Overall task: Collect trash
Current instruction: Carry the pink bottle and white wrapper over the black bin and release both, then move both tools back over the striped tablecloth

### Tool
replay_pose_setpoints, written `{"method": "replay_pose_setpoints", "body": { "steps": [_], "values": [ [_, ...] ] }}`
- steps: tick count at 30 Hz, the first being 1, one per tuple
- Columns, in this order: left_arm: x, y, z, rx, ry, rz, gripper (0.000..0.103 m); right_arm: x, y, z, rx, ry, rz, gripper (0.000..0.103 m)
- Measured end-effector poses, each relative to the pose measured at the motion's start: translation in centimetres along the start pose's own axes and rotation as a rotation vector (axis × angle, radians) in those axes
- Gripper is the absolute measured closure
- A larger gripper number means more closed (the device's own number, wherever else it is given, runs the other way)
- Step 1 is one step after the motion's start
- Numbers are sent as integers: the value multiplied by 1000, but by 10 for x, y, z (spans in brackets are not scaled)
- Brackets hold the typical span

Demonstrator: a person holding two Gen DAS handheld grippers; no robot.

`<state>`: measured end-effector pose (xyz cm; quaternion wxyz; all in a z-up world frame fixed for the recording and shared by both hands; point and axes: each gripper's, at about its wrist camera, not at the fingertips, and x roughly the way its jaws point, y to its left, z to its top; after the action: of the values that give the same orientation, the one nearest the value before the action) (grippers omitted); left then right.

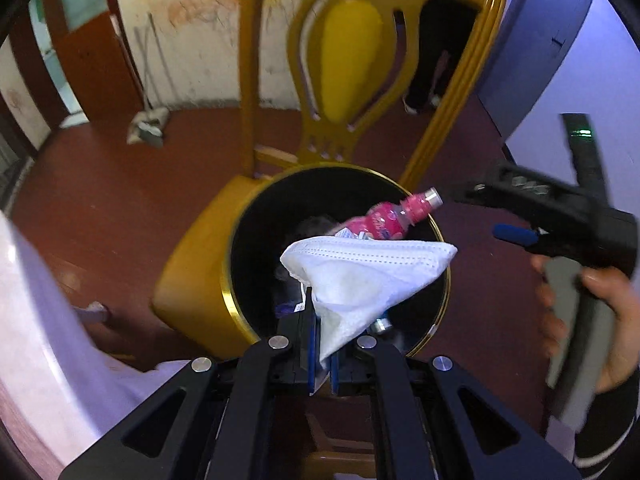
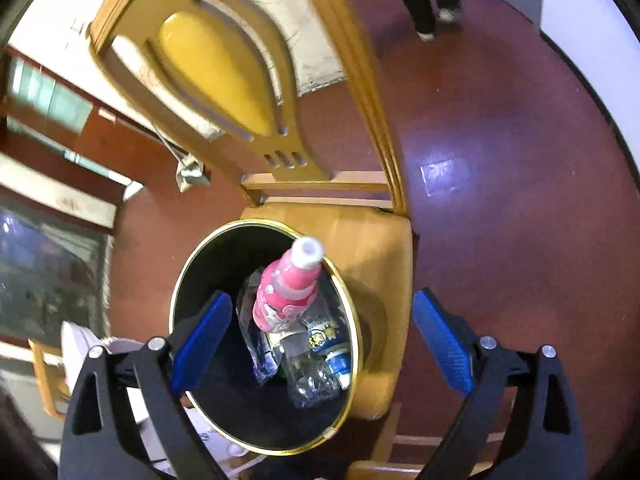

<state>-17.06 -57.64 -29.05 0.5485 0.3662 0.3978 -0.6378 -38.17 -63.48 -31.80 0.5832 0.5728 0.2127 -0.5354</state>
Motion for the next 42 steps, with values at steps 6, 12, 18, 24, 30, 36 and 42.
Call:
{"method": "replay_pose_setpoints", "body": {
  "steps": [6, 12, 18, 24, 30, 36, 42],
  "values": [
    [48, -6, 12, -61, 107, 18, 7, -1, -5, 2, 13, 4, 34, 11],
    [45, -11, 11, -94, 91, 46, 6, -4, -6, -2, 6, 8, 40, 11],
    [17, -12, 6, -91, 19, 74, 6, -11, 4, -6, -10, 3, 50, 11],
    [-17, -8, 1, -96, -70, 116, 6, -21, 29, -16, -56, -4, 60, 11],
    [-67, 9, -18, -121, -172, 188, 6, -38, 63, -36, -121, -14, 91, 11],
    [-126, 40, -53, -199, -261, 211, 6, -48, 103, -63, -199, -10, 118, 10],
    [-211, 84, -112, -357, -374, 263, 6, -59, 166, -101, -338, 3, 173, 10]
  ]
}}
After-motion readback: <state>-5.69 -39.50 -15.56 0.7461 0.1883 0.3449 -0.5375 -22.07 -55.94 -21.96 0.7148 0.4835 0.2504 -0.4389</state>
